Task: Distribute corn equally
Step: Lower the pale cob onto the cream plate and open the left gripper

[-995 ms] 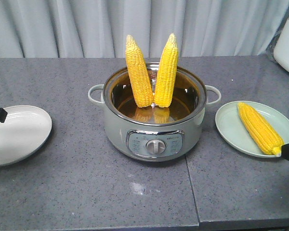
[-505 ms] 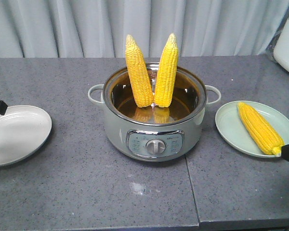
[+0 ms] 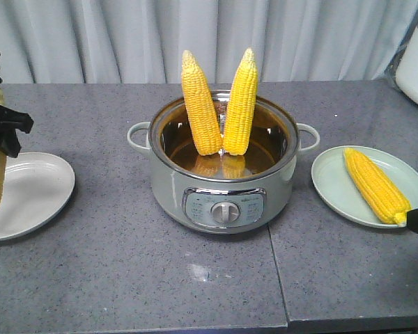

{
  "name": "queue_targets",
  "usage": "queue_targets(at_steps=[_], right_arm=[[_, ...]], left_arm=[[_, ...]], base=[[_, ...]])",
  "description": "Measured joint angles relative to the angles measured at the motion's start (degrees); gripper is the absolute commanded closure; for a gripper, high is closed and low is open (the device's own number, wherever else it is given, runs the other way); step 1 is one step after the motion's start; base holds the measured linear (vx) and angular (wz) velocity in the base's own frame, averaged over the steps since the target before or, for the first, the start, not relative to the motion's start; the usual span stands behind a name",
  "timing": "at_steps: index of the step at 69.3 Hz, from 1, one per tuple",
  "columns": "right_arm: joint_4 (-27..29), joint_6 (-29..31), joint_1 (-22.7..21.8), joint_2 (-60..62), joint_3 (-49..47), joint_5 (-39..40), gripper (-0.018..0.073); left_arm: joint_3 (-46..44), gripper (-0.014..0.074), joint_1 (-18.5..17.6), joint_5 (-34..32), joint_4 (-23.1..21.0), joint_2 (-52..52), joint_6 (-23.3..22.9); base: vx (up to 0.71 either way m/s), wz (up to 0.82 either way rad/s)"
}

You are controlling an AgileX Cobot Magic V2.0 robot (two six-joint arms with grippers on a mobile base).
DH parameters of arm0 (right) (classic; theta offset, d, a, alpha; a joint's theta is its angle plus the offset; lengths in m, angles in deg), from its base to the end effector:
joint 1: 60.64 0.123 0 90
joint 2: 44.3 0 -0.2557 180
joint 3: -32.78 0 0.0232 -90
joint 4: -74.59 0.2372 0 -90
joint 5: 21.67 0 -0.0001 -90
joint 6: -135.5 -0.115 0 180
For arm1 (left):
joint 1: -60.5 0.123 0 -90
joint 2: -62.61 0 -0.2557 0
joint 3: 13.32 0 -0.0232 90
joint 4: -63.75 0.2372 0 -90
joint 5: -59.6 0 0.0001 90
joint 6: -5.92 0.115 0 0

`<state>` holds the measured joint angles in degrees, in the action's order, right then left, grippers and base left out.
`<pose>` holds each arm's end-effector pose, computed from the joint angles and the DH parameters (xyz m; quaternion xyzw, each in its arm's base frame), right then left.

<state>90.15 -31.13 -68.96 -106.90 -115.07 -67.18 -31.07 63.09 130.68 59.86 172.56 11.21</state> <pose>0.1955 -0.0063 0.2680 0.0153 0.9334 0.0575 0.3539 0.3581 0.0088 0.2675 0.0171 0.9887 -0.0233 0.1473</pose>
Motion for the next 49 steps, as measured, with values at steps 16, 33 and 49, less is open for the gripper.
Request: queue_targets(at_steps=[16, 33, 49], right_arm=[[0.1, 0.0, 0.0, 0.0, 0.0, 0.0, 0.0128], [0.2, 0.0, 0.0, 0.0, 0.0, 0.0, 0.0128], [0.2, 0.0, 0.0, 0.0, 0.0, 0.0, 0.0128]], left_arm=[[-0.1, 0.0495, 0.0, 0.0, 0.5, 1.1, 0.0], [1.6, 0.0483, 0.0, 0.0, 0.5, 1.1, 0.0], [4.2, 0.0465, 0.0, 0.0, 0.5, 1.1, 0.1]], base=[[0.0, 0.0], [0.0, 0.0], [0.0, 0.0]])
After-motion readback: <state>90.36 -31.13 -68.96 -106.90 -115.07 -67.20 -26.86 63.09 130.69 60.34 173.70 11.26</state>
